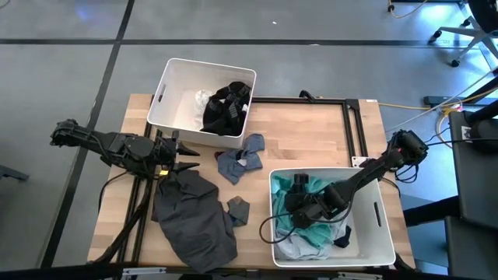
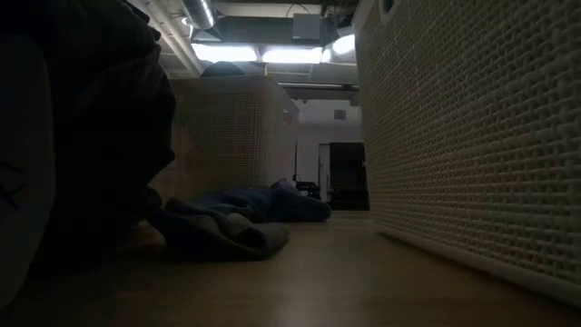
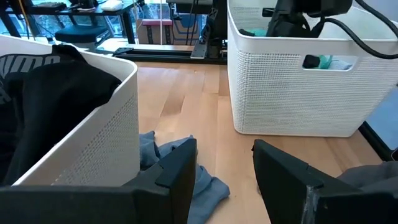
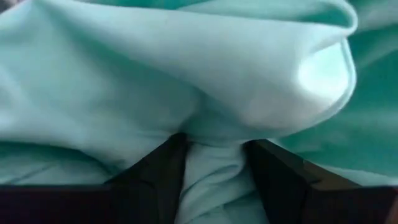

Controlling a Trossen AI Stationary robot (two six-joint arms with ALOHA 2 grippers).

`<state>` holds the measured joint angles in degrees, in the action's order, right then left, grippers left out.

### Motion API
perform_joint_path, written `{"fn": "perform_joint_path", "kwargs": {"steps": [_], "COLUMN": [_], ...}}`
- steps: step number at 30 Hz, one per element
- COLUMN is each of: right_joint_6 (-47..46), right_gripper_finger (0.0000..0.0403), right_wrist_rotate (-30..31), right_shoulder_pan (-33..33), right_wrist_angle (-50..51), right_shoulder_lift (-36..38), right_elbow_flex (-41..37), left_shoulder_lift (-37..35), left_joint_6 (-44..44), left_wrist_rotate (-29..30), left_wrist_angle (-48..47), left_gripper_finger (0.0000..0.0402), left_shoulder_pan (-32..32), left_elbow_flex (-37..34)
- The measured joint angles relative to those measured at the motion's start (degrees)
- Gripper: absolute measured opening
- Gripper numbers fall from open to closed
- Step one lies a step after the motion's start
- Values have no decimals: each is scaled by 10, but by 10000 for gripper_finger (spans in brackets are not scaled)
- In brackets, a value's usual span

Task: Sort clothes
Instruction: Put the light green shorts into the bottom white bin, then put the blue sock into the bottom white bin

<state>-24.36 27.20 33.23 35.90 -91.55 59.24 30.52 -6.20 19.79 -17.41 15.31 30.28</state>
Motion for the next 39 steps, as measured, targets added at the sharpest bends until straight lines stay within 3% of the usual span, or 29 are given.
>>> {"fn": "perform_joint_path", "kwargs": {"steps": [5, 13, 19, 22, 33, 39], "right_joint_6": [3, 14, 93, 138, 157, 154], "right_gripper_finger": [183, 183, 183, 183, 183, 183], "right_wrist_rotate": [-7, 15, 120, 137, 56, -33], "right_shoulder_pan": [1, 1, -3, -23, -177, -240], "right_wrist_angle": [51, 175, 123, 60, -27, -62], "right_shoulder_lift": [0, 2, 3, 3, -49, -117], "right_elbow_flex": [46, 235, 311, 312, 312, 312], "left_shoulder_lift": [0, 0, 0, 0, 0, 0], "left_joint_6": [0, 0, 0, 0, 2, 2], "left_wrist_rotate": [0, 0, 0, 0, 0, 0], "left_wrist_angle": [0, 0, 0, 0, 1, -1], "left_gripper_finger": [147, 147, 147, 147, 147, 147], "left_shoulder_pan": [0, 0, 0, 0, 0, 0], "left_elbow_flex": [0, 0, 0, 0, 0, 0]}}
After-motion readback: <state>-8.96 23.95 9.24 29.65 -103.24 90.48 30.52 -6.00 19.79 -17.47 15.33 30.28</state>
